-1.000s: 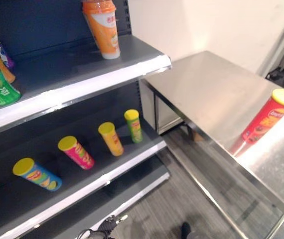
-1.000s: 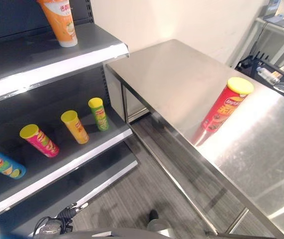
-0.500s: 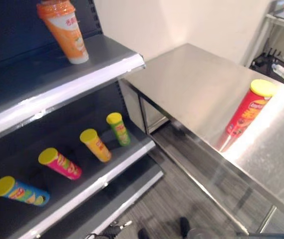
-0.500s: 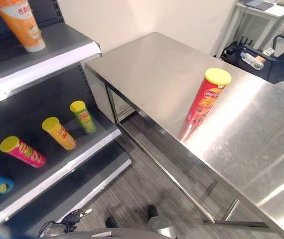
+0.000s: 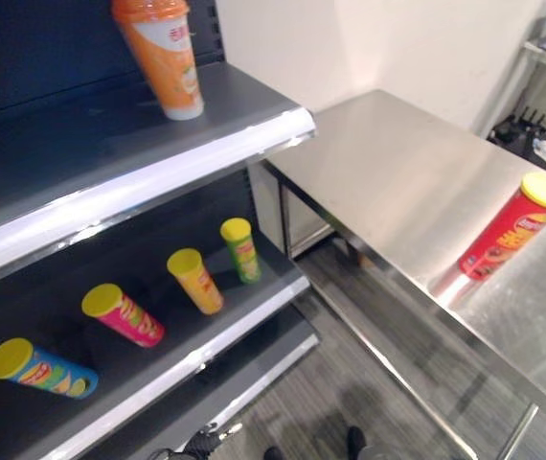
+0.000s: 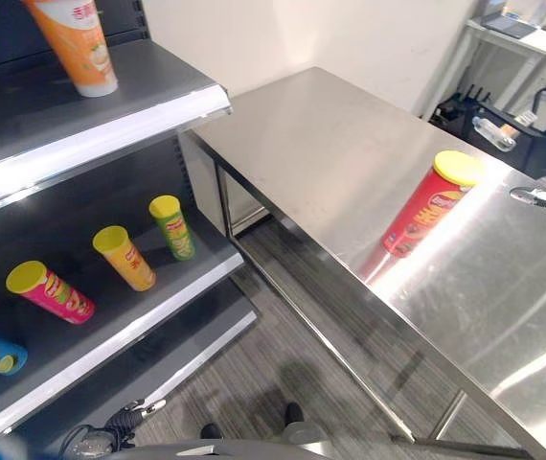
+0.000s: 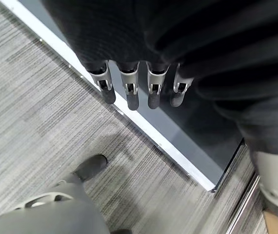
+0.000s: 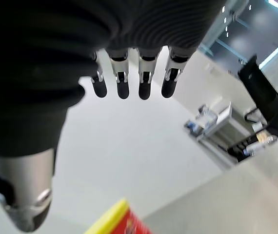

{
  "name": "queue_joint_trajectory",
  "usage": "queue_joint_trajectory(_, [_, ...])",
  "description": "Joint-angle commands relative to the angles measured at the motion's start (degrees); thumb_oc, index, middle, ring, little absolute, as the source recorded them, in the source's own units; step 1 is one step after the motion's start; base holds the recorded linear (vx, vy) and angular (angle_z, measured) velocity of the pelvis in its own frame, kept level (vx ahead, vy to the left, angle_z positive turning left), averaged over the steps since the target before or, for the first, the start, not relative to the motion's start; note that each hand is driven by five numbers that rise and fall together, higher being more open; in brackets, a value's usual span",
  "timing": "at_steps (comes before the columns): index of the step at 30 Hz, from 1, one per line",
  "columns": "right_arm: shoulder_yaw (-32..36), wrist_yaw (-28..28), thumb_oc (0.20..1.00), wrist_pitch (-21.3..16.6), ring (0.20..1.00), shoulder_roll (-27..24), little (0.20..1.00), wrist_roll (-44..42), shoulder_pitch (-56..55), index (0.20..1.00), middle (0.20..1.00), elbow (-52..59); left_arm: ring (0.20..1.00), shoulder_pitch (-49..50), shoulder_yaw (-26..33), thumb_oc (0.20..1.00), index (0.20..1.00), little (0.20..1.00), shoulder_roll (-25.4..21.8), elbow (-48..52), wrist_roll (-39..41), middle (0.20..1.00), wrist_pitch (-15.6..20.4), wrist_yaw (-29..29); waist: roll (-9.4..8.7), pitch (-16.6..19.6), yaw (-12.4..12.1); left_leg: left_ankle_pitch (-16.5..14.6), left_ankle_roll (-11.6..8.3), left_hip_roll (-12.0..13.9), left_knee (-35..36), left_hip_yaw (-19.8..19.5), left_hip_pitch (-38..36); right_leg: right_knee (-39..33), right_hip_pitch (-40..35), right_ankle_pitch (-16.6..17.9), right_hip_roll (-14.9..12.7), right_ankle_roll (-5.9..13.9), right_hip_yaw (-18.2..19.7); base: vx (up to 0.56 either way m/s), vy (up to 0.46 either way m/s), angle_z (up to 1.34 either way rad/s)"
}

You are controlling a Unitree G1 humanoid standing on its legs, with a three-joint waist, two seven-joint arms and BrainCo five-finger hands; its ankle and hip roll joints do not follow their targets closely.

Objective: Put the goods on the table back onto the shelves and tidy them up.

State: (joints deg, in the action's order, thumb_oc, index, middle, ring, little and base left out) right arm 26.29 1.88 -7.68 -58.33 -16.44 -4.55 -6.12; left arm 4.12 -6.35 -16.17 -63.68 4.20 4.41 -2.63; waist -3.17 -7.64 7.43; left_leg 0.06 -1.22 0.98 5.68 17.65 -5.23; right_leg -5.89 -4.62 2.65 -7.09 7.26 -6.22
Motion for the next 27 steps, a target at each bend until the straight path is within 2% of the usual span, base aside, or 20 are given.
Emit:
queue_joint_trajectory(1, [-0.73,-1.68,1.000,-0.56,1.000,-4.62,1.000,-2.39,3.31,1.000,1.000,-1.56,1.000,-2.06,0.37,1.000,1.000,1.000,-2.30,-1.14,-0.20,1.000,0.23,-0.44,-1.75,1.32,-2.27,-1.57,-4.88,5.85,-1.81,1.78,-1.85,4.11,1.04,-3.50,-3.87,3.81,-4.00,0.02,-0.057,0.22])
queue_joint_trajectory(13, [-5.01,-6.77,1.000,0.54,1.000,-7.98,1.000,-3.40,2.53,1.000,1.000,-2.39,1.000,-1.22,-0.60,1.000,1.000,1.000,-1.89,-0.81,-0.44,1.000,0.17,-1.58,-1.75,1.12,-3.23,-0.89,-5.61,6.88,-2.18,0.73,-1.67,3.46,-0.21,-3.97,-2.86,3.18,-5.78,0.01,-0.034,0.08])
queue_joint_trajectory(27, [-10.94,-6.85,1.000,1.71,1.000,-9.92,1.000,0.57,6.17,1.000,1.000,-6.28,1.000,-2.09,-1.62,1.000,1.000,1.000,-1.84,-1.22,-0.79,1.000,0.14,-1.29,-1.94,1.26,-4.03,-0.60,-5.84,7.21,-2.05,0.16,-1.57,3.14,-0.92,-4.09,-2.66,2.92,-6.96,0.00,-0.001,0.02])
